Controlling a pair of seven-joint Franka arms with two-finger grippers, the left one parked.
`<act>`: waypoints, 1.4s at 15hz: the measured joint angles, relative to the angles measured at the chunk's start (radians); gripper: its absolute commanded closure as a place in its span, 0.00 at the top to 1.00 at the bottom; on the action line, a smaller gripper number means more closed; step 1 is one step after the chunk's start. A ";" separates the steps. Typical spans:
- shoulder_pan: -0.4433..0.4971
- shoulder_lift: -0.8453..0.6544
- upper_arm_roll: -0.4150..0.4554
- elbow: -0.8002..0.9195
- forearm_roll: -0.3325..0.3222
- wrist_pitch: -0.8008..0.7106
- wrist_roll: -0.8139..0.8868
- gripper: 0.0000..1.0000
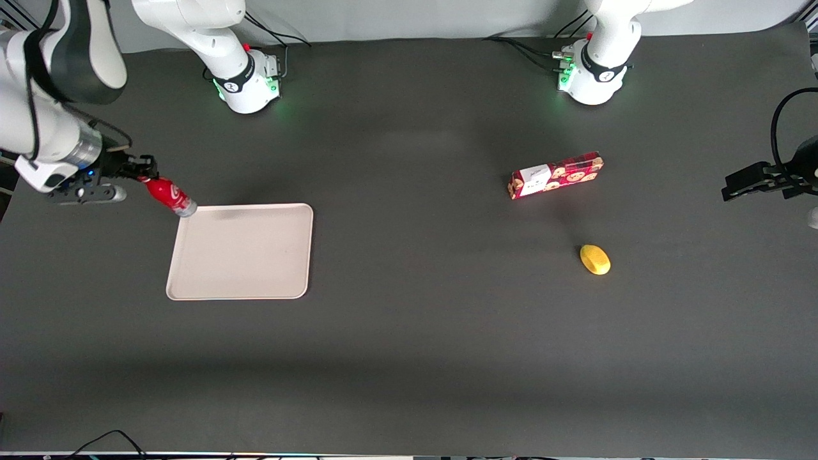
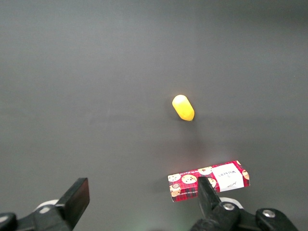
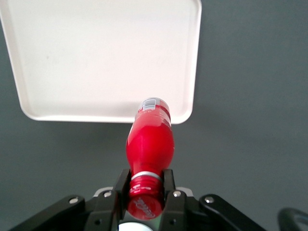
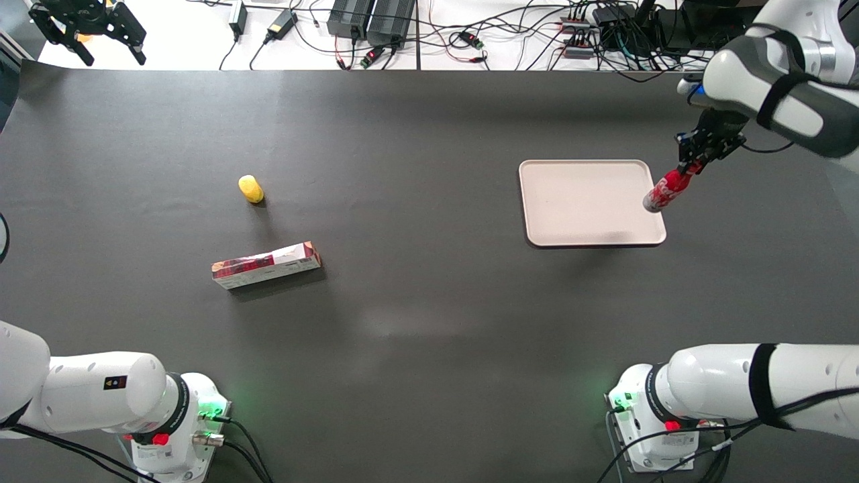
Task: Place coke bottle on tray
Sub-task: 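Carry the held red bottle over the white tray with the right gripper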
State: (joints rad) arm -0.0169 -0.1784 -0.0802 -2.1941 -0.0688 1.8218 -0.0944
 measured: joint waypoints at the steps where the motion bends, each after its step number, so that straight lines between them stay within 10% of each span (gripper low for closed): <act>1: 0.000 0.048 -0.016 0.043 -0.001 0.000 -0.024 0.00; 9: 0.003 0.367 -0.035 0.285 -0.001 0.038 -0.080 0.00; 21: 0.001 0.447 -0.048 0.308 0.027 0.084 -0.114 0.00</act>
State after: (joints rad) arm -0.0162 0.2684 -0.1282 -1.8860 -0.0420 1.9059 -0.2088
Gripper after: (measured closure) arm 0.678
